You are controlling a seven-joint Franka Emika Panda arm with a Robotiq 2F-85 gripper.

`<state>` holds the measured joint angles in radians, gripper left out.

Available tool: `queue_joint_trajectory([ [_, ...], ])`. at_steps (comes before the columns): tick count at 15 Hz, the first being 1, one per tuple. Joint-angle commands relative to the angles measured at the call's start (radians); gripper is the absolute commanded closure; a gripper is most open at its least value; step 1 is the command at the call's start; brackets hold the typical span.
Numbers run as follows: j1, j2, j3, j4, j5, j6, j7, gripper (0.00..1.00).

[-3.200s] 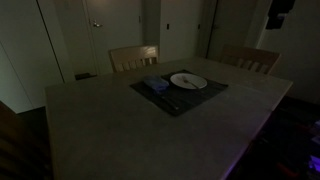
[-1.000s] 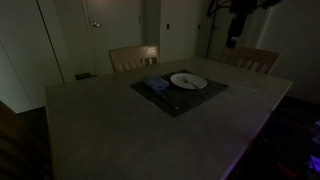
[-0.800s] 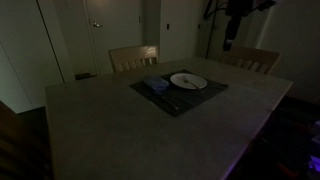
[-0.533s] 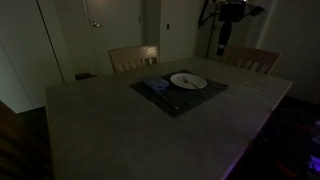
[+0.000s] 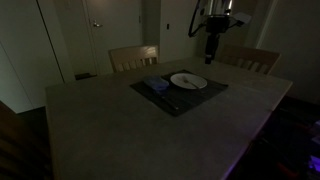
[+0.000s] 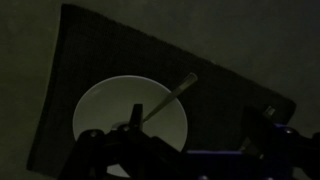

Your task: Take the fork on the plate and put it on the table

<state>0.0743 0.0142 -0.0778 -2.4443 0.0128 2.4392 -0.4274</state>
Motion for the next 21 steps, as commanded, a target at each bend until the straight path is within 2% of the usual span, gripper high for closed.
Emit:
queue_joint_trajectory([
  [1,-0.030,0.001,0.030,0.004,-0.001,-0.002,0.001,0.00],
  [4,-0.025,0.041,0.043,0.023,0.013,0.008,0.043,0.00],
  [8,-0.029,0.101,0.053,0.023,0.020,0.060,0.179,0.00],
  [11,-0.038,0.145,0.058,0.002,0.094,0.185,0.293,0.00],
  [12,-0.034,0.106,0.060,0.002,0.040,0.117,0.266,0.00],
  [16,-0.034,0.117,0.064,0.004,0.044,0.128,0.272,0.00],
  [21,-0.015,0.188,0.056,0.039,-0.023,0.140,0.452,0.00],
])
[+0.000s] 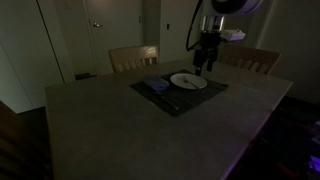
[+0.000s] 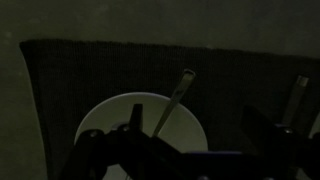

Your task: Take the fork on the plate and put it on the table

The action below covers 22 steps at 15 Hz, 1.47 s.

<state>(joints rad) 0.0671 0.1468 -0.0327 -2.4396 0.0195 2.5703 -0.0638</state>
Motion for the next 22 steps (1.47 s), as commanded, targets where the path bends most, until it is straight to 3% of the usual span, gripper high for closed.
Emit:
queue_joint_trajectory([
  [1,-0.010,0.067,0.009,0.047,-0.026,0.006,0.124,0.00],
  [11,-0.015,0.214,-0.016,0.167,0.036,0.049,0.362,0.00],
  [22,-0.048,0.386,-0.019,0.329,0.091,0.022,0.352,0.00],
])
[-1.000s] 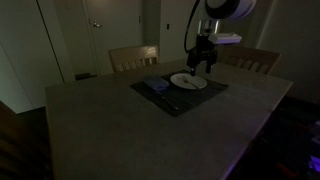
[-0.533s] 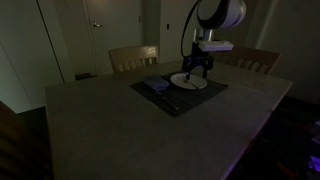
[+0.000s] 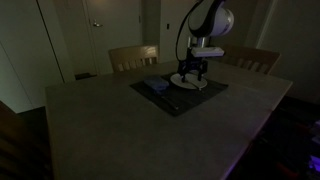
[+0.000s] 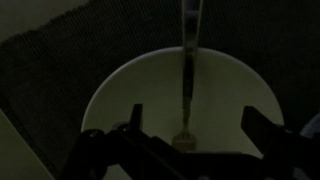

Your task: Take the fork on the plate and put it on the table

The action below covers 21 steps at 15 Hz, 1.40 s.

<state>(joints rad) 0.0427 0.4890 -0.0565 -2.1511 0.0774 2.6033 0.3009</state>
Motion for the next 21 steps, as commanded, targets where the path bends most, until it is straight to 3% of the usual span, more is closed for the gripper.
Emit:
queue_joint_trajectory([
  [1,-0.030,0.052,0.009,0.045,0.041,-0.009,-0.018,0.00],
  [7,-0.055,0.056,0.033,0.043,0.090,-0.024,-0.052,0.01],
  [8,-0.056,0.054,0.036,0.041,0.098,-0.025,-0.056,0.05],
  [11,-0.058,0.052,0.041,0.038,0.114,-0.028,-0.065,0.38],
  [18,-0.073,0.039,0.045,0.026,0.126,-0.027,-0.076,0.88],
  [21,-0.081,0.038,0.049,0.025,0.130,-0.027,-0.089,1.00],
])
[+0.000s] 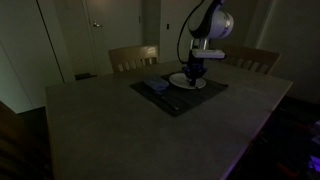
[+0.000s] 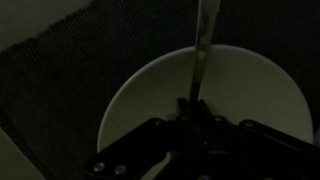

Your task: Take the fork on the plate and put it on the table

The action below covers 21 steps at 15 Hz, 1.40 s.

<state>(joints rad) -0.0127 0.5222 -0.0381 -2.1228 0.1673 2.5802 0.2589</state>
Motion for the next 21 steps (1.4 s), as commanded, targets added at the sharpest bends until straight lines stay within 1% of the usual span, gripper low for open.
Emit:
queue_joint_trajectory([
  [1,-0.028,0.004,0.032,-0.002,0.042,-0.003,-0.052,1.00],
  [2,-0.028,0.002,0.032,-0.003,0.042,-0.004,-0.056,0.98],
  [10,-0.019,-0.051,0.043,-0.033,0.026,-0.025,-0.096,0.98],
  [15,-0.025,-0.114,0.090,-0.061,0.031,-0.085,-0.193,0.98],
  [20,-0.008,-0.183,0.118,-0.101,0.020,-0.138,-0.268,0.98],
  [21,0.002,-0.189,0.118,-0.102,0.004,-0.156,-0.273,0.98],
])
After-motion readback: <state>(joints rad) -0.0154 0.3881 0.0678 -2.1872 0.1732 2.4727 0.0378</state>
